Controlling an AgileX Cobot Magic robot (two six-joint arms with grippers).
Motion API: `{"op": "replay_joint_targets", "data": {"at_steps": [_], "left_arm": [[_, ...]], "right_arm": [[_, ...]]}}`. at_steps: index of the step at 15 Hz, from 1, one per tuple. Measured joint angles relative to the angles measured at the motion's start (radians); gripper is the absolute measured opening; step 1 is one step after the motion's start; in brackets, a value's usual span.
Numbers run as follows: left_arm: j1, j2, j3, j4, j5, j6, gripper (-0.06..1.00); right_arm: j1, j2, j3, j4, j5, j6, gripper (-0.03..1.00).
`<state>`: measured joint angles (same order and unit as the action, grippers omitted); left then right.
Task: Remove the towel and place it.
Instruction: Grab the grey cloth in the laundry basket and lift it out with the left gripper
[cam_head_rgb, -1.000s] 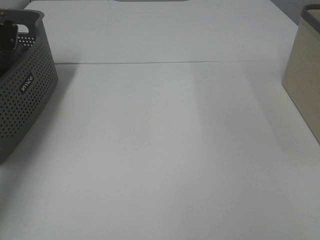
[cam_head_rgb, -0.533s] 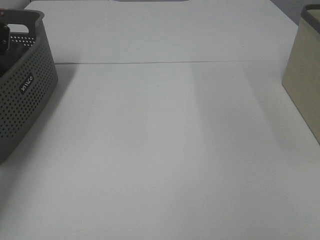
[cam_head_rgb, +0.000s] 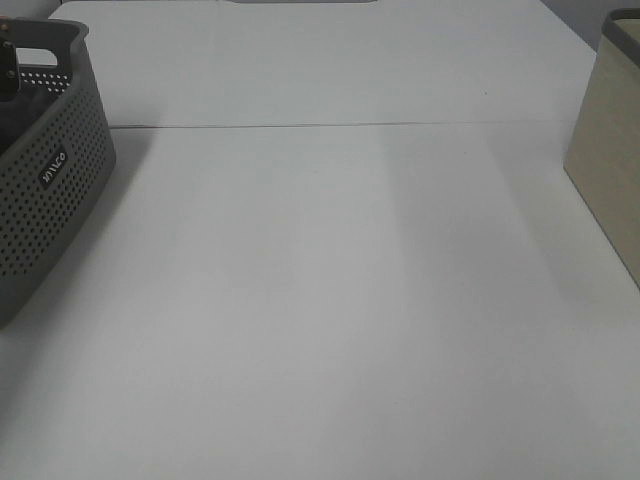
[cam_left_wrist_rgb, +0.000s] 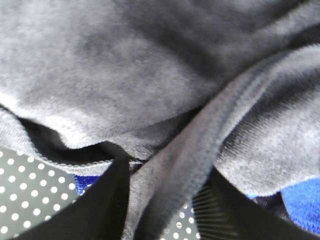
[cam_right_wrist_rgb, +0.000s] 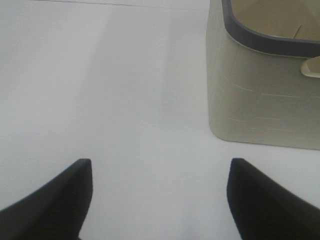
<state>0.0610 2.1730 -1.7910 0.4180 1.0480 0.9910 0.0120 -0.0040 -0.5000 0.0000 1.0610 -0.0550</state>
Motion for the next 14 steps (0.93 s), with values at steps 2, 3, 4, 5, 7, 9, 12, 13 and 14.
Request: {"op": "replay_joint_targets", "data": {"at_steps": [2,3,4,5,7,9,12,13,14], "left_arm": [[0.0,0.0,0.0,0.005,-0.003,-0.008,0.2],[0.0,0.0,0.0,0.013,-0.002,-0.003,0.08],[0.0,0.0,0.0,0.018,0.0,0.003,0.01],[0.0,0.0,0.0,0.019,0.009,0.005,0.0],[0.0,-0.023,0.0,0.013,0.025,0.005,0.0],[-0.003,-0.092,0.0,-0.025,0.026,-0.001,0.0],[-0.011,-0.224,0.0,-0.218,0.056,-0.093,0.0],[-0.018,-0.309,0.0,-0.291,0.079,-0.139,0.0],[-0.02,-0.353,0.0,-0.306,0.092,-0.146,0.0]], "right_arm": [[0.0,0.0,0.0,0.0,0.0,0.0,0.73],[0.0,0.0,0.0,0.0,0.0,0.0,0.73],[0.0,0.0,0.0,0.0,0.0,0.0,0.73],[0.0,0.0,0.0,0.0,0.0,0.0,0.73],[0.0,0.0,0.0,0.0,0.0,0.0,0.73],[0.0,0.0,0.0,0.0,0.0,0.0,0.73],[0.0,0.0,0.0,0.0,0.0,0.0,0.73],[0.0,0.0,0.0,0.0,0.0,0.0,0.73],[0.0,0.0,0.0,0.0,0.0,0.0,0.73]]}}
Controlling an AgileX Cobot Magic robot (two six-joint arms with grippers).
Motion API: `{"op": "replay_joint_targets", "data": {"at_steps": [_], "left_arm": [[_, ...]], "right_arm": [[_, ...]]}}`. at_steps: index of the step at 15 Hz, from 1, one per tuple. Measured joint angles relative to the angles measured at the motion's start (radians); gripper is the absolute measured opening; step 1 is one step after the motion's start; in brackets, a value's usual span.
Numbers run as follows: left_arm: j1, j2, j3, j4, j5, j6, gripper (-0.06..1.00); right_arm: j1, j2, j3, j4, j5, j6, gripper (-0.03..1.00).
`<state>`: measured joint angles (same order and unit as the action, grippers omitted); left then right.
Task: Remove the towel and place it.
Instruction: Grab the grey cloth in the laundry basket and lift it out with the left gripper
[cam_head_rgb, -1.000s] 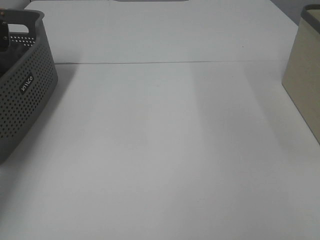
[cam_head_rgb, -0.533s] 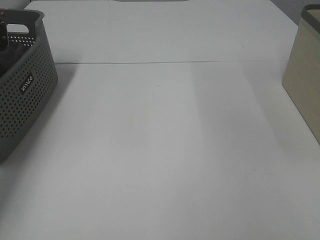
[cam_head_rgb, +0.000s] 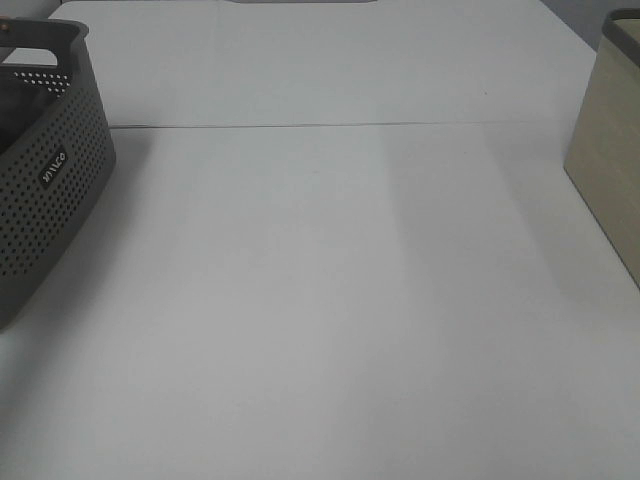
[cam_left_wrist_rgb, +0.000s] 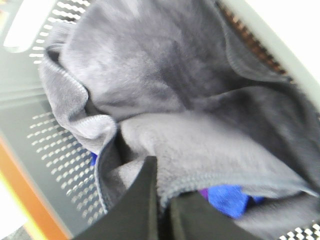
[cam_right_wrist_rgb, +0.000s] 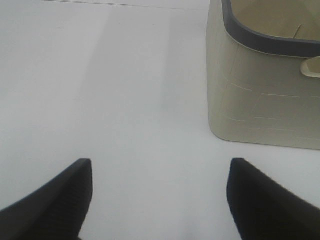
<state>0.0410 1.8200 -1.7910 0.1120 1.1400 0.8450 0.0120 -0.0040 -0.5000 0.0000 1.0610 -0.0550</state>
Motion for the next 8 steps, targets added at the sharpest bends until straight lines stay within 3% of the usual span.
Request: {"op": "replay_joint_targets", "data": {"at_steps": [8], "left_arm": [[-0.001,-0.312,0.0,-0.138,0.017,-0.005,0.0]], "right_arm": [[0.0,0.0,0.0,0.0,0.0,0.0,0.73]]}}
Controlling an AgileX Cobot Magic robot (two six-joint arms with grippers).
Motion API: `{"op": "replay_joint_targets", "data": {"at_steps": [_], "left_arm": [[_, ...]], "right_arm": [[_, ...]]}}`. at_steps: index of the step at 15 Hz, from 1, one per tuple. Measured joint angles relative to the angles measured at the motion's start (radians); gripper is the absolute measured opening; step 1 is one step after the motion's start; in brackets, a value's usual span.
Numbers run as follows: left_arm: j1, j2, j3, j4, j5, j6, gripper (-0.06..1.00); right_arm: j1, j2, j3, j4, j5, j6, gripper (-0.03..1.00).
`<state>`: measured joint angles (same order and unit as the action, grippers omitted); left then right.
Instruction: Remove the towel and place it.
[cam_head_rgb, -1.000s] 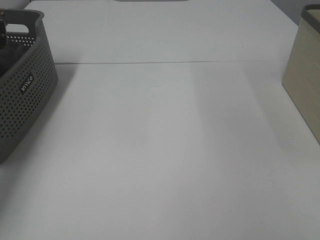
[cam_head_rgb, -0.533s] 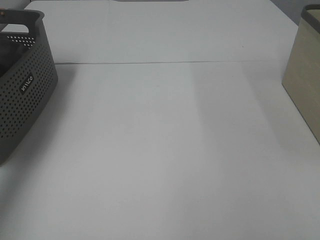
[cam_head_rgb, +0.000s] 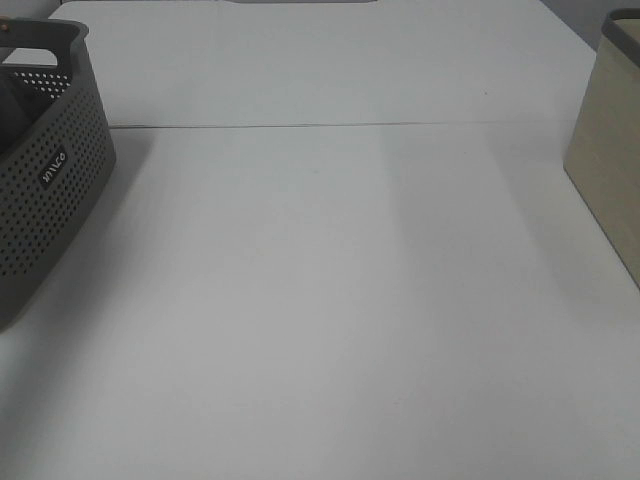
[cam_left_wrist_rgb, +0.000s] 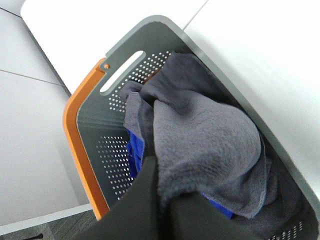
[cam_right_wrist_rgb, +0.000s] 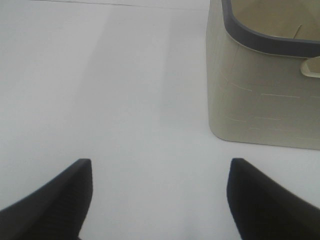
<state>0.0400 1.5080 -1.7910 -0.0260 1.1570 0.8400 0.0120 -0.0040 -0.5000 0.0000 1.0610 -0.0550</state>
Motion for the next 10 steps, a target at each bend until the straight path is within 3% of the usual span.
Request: {"op": "replay_joint_targets", "data": {"at_steps": [6,8,10], "left_arm": [[-0.026,-0.162,0.0,-0.151,0.005,0.0,0.0],[-0.138,-0.17,-0.012,-0.251,-0.001,-0.014,0.0],[-0.219,-0.166,-0.014,-0.287,-0.039,-0.018,0.0]], "right_arm": [[0.0,0.0,0.0,0.0,0.0,0.0,0.73],[0.0,0.0,0.0,0.0,0.0,0.0,0.73],[0.0,0.0,0.0,0.0,0.0,0.0,0.73]]}}
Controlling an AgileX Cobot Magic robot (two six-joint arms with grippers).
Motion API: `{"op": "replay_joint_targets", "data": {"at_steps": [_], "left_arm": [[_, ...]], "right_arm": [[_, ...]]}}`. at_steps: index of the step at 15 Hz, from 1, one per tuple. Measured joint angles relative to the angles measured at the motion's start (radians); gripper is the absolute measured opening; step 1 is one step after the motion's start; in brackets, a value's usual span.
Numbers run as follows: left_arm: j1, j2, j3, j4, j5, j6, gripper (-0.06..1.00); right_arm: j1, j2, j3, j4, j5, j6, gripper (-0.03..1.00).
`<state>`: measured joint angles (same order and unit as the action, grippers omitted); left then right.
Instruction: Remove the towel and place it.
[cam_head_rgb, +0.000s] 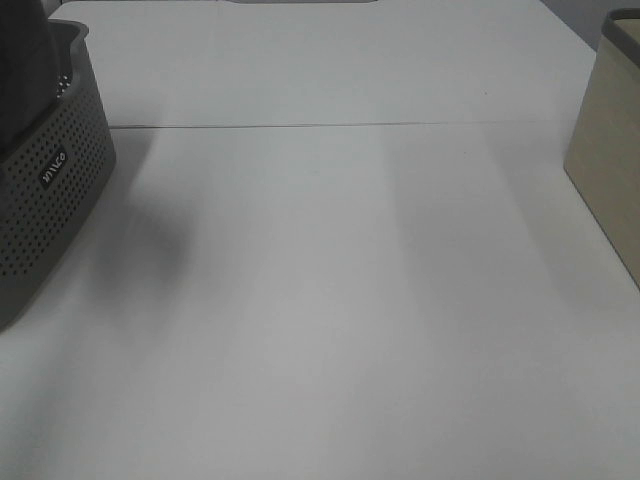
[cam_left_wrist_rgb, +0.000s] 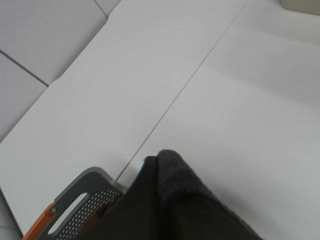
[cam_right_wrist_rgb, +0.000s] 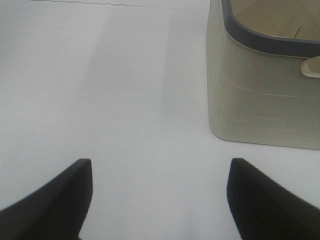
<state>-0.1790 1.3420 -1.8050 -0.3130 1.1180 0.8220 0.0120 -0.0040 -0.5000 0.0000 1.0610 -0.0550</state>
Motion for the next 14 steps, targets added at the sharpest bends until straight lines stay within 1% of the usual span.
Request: {"op": "replay_joint_targets", "data": {"at_steps": [2,3,4,5,6,7,8,9,11,12,13,14], "left_arm": [[-0.065,0.02,-0.003,-0.001,-0.025,0.0,0.0],[-0.08,0.026,-0.003,-0.001,-0.029,0.0,0.0],[-0.113,0.043,-0.003,-0.001,-0.047,-0.004,0.0],[-0.15,0.062,-0.003,-0.001,-0.076,-0.004,0.0],[-0.188,0.081,-0.003,-0.001,-0.116,-0.008,0.0],[-0.223,0.096,-0.003,-0.002,-0.158,-0.02,0.0],[-0.287,0.129,-0.003,-0.005,-0.245,-0.031,0.0],[-0.302,0.138,-0.003,-0.005,-0.262,-0.033,0.0],[-0.349,0.168,-0.003,-0.007,-0.319,-0.052,0.0],[-0.371,0.182,-0.003,-0.009,-0.343,-0.056,0.0],[-0.391,0.191,-0.003,-0.014,-0.354,-0.056,0.0],[-0.397,0.196,-0.003,-0.019,-0.358,-0.056,0.0]], "right_arm": [[0.0,0.0,0.0,0.0,0.0,0.0,0.73],[0.0,0.0,0.0,0.0,0.0,0.0,0.73],[0.0,0.001,-0.003,0.0,-0.006,0.0,0.73],[0.0,0.02,-0.013,0.008,-0.032,-0.001,0.73],[0.0,0.055,-0.018,0.034,-0.079,-0.015,0.73],[0.0,0.105,-0.022,0.089,-0.141,-0.051,0.73],[0.0,0.212,-0.023,0.261,-0.27,-0.159,0.73],[0.0,0.243,-0.023,0.31,-0.305,-0.2,0.73],[0.0,0.363,-0.023,0.488,-0.415,-0.387,0.73],[0.0,0.425,-0.023,0.578,-0.454,-0.483,0.73],[0.0,0.496,-0.023,0.677,-0.476,-0.582,0.73],[0.0,0.533,-0.023,0.728,-0.484,-0.639,0.73]]}}
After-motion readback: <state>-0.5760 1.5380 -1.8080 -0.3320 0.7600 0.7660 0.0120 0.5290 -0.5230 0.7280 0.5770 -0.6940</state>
